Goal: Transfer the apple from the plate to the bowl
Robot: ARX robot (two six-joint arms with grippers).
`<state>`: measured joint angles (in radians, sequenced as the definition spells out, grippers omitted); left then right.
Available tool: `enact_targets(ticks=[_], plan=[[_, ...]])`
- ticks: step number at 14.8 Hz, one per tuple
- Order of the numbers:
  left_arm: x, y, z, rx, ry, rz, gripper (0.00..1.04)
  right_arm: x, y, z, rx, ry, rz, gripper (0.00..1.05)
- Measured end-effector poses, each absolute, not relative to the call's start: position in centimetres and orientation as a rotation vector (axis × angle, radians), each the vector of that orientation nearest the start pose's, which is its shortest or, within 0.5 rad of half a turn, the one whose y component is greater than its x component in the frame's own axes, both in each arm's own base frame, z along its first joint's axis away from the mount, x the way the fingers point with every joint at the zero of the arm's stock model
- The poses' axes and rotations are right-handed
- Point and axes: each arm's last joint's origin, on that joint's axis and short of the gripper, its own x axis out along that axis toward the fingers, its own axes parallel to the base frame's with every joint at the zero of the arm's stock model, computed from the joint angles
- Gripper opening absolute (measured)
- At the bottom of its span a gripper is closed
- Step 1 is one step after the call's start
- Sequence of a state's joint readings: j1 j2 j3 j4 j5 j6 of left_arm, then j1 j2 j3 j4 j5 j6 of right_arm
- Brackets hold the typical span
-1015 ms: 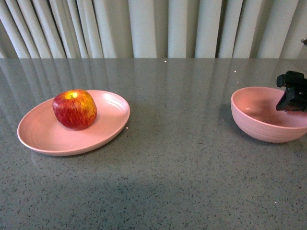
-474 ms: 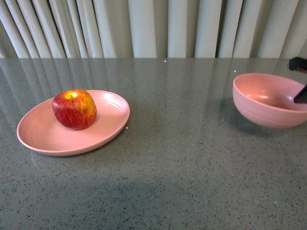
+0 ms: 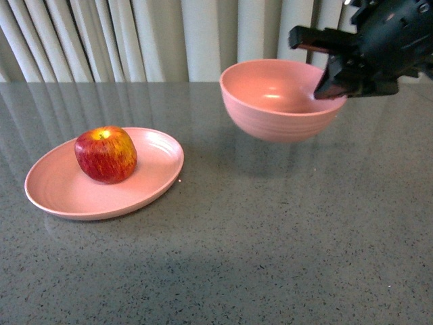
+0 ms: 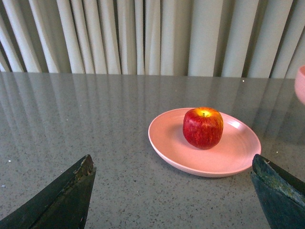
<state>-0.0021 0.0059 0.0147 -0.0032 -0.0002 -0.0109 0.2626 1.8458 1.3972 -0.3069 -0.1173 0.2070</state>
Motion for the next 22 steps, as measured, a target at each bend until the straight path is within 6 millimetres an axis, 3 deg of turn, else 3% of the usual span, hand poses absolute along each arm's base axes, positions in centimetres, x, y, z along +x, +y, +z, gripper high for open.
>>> enact_targets(ticks=[5, 13, 14, 17, 20, 22], plan=[[9.7, 0.0, 16.8, -0.011, -0.005, -0.002, 0.98, 39.6, 14.6, 20.4, 0.078, 0.876, 0.313, 0.03], [9.7, 0.0, 16.8, -0.011, -0.005, -0.002, 0.98, 40.1, 16.2, 17.9, 0.068, 0.941, 0.320, 0.03], [9.7, 0.0, 16.8, -0.011, -0.005, -0.002, 0.98, 40.1, 16.2, 17.9, 0.070, 0.935, 0.319, 0.24], [9.7, 0.0, 16.8, -0.011, -0.005, -0.002, 0.98, 39.9, 15.5, 18.2, 0.082, 0.930, 0.310, 0.55], [9.7, 0.0, 16.8, -0.011, -0.005, -0.002, 0.98, 38.8, 14.2, 21.1, 0.113, 0.858, 0.327, 0.86], [9.7, 0.0, 16.8, -0.011, -0.005, -0.002, 0.98, 38.4, 13.8, 22.0, 0.123, 0.829, 0.332, 0.93]])
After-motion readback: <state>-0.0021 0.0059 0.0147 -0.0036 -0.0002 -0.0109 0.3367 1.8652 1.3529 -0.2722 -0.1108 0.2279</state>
